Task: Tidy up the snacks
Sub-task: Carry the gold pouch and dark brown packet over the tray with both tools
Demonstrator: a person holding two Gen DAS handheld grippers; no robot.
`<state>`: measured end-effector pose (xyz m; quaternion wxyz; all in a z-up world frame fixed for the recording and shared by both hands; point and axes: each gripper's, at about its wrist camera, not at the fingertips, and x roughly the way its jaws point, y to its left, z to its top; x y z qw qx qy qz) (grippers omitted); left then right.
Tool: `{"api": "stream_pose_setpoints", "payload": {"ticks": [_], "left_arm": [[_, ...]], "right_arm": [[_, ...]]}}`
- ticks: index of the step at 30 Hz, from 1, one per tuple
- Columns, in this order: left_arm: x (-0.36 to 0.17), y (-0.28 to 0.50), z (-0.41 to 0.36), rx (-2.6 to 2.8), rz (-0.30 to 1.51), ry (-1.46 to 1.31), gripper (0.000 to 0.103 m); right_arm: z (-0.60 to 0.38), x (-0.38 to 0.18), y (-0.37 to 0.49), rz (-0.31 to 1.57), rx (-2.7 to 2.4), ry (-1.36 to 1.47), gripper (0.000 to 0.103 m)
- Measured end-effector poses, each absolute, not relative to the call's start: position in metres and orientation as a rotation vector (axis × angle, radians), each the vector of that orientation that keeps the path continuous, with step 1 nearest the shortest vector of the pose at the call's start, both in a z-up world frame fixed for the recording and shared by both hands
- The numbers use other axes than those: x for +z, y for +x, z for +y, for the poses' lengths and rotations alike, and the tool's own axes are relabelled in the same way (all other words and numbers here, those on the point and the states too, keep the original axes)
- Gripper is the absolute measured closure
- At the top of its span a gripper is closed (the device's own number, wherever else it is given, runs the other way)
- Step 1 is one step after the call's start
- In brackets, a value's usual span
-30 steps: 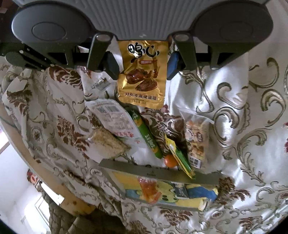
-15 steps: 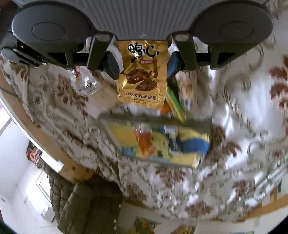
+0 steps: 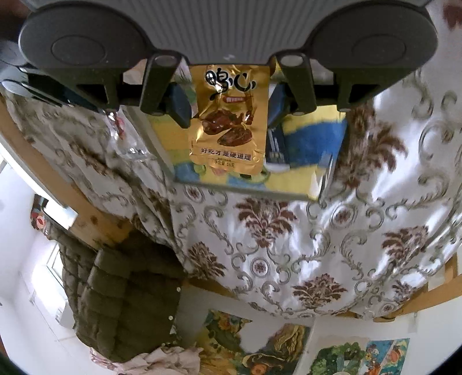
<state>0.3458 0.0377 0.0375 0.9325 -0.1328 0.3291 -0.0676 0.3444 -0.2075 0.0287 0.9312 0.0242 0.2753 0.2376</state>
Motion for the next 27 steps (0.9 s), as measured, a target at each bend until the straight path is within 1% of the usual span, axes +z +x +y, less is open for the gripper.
{"api": "stream_pose_setpoints", "payload": {"ticks": [6, 13, 21, 27], "left_arm": [[0.016, 0.409, 0.043, -0.148, 0.684, -0.256, 0.042], [-0.028, 0.458, 0.038, -0.153, 0.703, -0.304, 0.042], [-0.061, 0.470, 0.020, -0.194, 0.753, -0.245, 0.042], [-0.064, 0.468, 0.009, -0.213, 0.757, -0.185, 0.042]], "right_arm": [[-0.196, 0.001, 0.414, 0.551, 0.455, 0.089, 0.055], [-0.199, -0.034, 0.457, 0.600, 0.357, 0.101, 0.055], [-0.206, -0.061, 0.475, 0.652, 0.329, 0.082, 0.055], [-0.208, -0.072, 0.480, 0.667, 0.322, 0.081, 0.055]]}}
